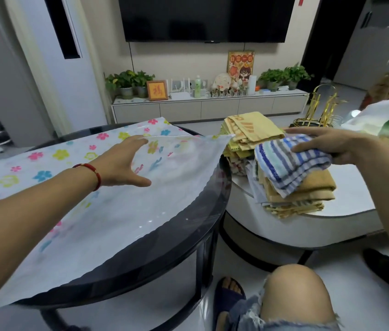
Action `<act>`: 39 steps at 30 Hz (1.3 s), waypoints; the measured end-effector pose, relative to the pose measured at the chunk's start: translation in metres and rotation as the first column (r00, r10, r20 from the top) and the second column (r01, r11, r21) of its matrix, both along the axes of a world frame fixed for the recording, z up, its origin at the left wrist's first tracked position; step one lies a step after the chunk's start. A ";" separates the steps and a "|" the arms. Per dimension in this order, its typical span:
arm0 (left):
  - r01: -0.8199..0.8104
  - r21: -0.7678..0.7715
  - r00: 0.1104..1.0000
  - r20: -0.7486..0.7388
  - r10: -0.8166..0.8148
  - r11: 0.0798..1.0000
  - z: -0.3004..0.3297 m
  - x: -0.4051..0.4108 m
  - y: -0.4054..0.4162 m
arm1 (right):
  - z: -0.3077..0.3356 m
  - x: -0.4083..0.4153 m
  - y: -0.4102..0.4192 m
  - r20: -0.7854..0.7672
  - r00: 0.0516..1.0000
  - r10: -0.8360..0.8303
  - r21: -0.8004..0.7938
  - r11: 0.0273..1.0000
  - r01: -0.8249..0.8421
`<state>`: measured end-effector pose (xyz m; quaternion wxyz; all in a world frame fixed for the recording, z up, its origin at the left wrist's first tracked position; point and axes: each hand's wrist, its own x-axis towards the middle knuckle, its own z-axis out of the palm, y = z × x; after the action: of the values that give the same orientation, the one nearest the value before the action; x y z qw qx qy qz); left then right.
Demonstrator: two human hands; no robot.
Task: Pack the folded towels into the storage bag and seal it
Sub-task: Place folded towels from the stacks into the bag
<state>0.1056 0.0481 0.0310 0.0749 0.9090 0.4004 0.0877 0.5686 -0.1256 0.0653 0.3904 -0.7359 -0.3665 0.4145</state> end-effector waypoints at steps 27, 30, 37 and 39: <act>0.188 0.069 0.973 -0.147 -0.176 0.980 0.040 -0.016 -0.004 | -0.143 -0.268 0.279 -0.467 0.877 -0.115 0.259 0.930 0.260; 0.192 0.064 0.979 -0.085 -0.186 0.979 0.039 -0.019 0.003 | -0.138 -0.269 0.271 -0.509 0.856 -0.087 0.300 0.915 0.271; 0.192 0.093 0.979 0.055 -0.198 0.977 0.040 -0.016 0.000 | -0.116 -0.231 0.188 0.075 0.955 0.287 0.232 0.926 -0.297; 0.141 0.080 0.986 0.074 -0.147 0.987 0.042 -0.012 -0.002 | -0.102 -0.207 0.150 0.213 0.902 0.376 0.160 0.897 -0.411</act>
<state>0.0933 0.0461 0.0733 0.0630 0.9336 0.3266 0.1331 0.3612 0.0243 -0.0371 0.3365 -0.6367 -0.5811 0.3791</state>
